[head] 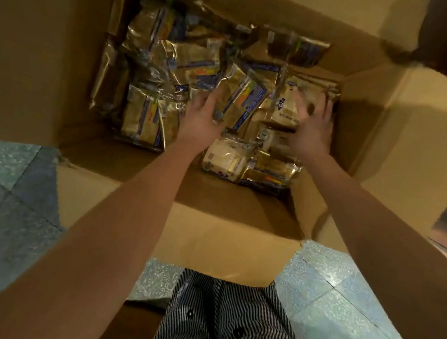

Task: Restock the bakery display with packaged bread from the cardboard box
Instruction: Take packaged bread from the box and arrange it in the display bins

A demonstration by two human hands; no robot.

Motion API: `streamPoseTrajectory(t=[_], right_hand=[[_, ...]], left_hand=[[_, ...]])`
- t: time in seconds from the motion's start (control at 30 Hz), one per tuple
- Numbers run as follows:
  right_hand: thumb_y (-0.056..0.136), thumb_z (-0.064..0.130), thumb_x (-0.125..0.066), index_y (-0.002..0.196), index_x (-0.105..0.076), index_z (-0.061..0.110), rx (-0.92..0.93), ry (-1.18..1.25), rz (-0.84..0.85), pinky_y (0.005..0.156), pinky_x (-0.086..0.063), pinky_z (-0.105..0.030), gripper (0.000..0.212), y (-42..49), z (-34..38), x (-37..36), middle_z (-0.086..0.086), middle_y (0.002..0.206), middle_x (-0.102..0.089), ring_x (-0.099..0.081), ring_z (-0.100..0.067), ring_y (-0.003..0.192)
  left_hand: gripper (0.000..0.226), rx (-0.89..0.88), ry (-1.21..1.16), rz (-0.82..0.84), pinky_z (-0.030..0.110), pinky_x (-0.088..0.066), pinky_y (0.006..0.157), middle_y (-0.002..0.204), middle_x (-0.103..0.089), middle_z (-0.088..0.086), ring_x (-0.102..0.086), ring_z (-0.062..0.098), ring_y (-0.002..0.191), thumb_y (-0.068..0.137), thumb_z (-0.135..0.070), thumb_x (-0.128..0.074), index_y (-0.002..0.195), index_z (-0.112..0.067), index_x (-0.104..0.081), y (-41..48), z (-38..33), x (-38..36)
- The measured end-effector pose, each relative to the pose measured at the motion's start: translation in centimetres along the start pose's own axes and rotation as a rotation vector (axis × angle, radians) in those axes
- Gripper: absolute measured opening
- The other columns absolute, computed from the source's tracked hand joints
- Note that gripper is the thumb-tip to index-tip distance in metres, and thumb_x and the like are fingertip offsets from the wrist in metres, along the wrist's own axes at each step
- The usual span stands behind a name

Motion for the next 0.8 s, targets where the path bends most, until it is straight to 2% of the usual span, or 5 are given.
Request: streamPoseTrajectory(t=[0.27, 0.43, 0.57, 0.67, 0.8], right_hand=[[0.084, 0.02, -0.076, 0.154, -0.014, 0.036, 0.016, -0.076, -0.032, 0.121, -0.01, -0.05, 0.094, 0.5, 0.0, 0.0, -0.02, 0.159, -0.005, 0.0, -0.039, 0.149], [0.085, 0.046, -0.07, 0.154, 0.001, 0.038, 0.0, -0.16, 0.071, 0.115, -0.018, -0.055, 0.1, -0.7, 1.0, -0.8, -0.024, 0.155, -0.014, -0.018, -0.046, 0.141], [0.085, 0.037, -0.072, 0.155, -0.005, 0.036, 0.004, -0.145, 0.083, 0.116, -0.015, -0.057, 0.097, -2.0, 1.2, -1.1, -0.026, 0.155, -0.017, -0.021, -0.045, 0.141], [0.084, 0.035, -0.073, 0.155, -0.009, 0.035, 0.0, -0.114, 0.096, 0.118, -0.014, -0.055, 0.095, -3.2, 1.0, -1.1, -0.026, 0.155, -0.015, -0.021, -0.045, 0.141], [0.081, 0.037, -0.073, 0.153, -0.016, 0.034, -0.003, 0.006, 0.049, 0.116, -0.017, -0.049, 0.092, -5.4, 1.0, -0.3, -0.021, 0.145, -0.026, -0.028, -0.041, 0.134]], left_hand=[[0.065, 0.035, -0.017, -0.018, 0.061, -0.034, 0.109, 0.139, -0.039, 0.013, -0.046, 0.035, 0.127, 0.087, -0.03, -0.069, 0.143, -0.037, -0.036, 1.5, 0.1, -0.6], [0.059, 0.058, 0.062, -0.053, 0.061, -0.034, 0.107, 0.138, -0.046, 0.014, -0.048, 0.036, 0.126, 0.089, -0.03, -0.065, 0.142, -0.035, -0.039, 1.2, -0.6, -0.3], [0.045, 0.047, -0.207, -0.031, 0.032, -0.053, 0.081, 0.132, -0.043, 0.013, -0.059, 0.029, 0.103, 0.09, -0.012, -0.065, 0.129, -0.03, -0.05, 1.0, -1.1, 0.2], [0.054, -0.012, -0.174, -0.019, 0.016, -0.044, 0.057, 0.133, -0.049, 0.011, -0.061, 0.019, 0.089, 0.089, 0.0, -0.062, 0.132, -0.029, -0.046, -0.4, -2.0, 0.5], [0.058, -0.068, -0.234, -0.091, 0.029, -0.059, 0.074, 0.132, -0.058, 0.005, -0.066, 0.017, 0.093, 0.087, 0.004, -0.062, 0.135, -0.026, -0.049, -3.3, -2.6, 0.7]])
Point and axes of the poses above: each hand's wrist, its own y-axis towards the middle knuckle, its own x-axis out of the back of the hand, z = x × y, the point moved 3 cm from there along y, towards the middle knuckle
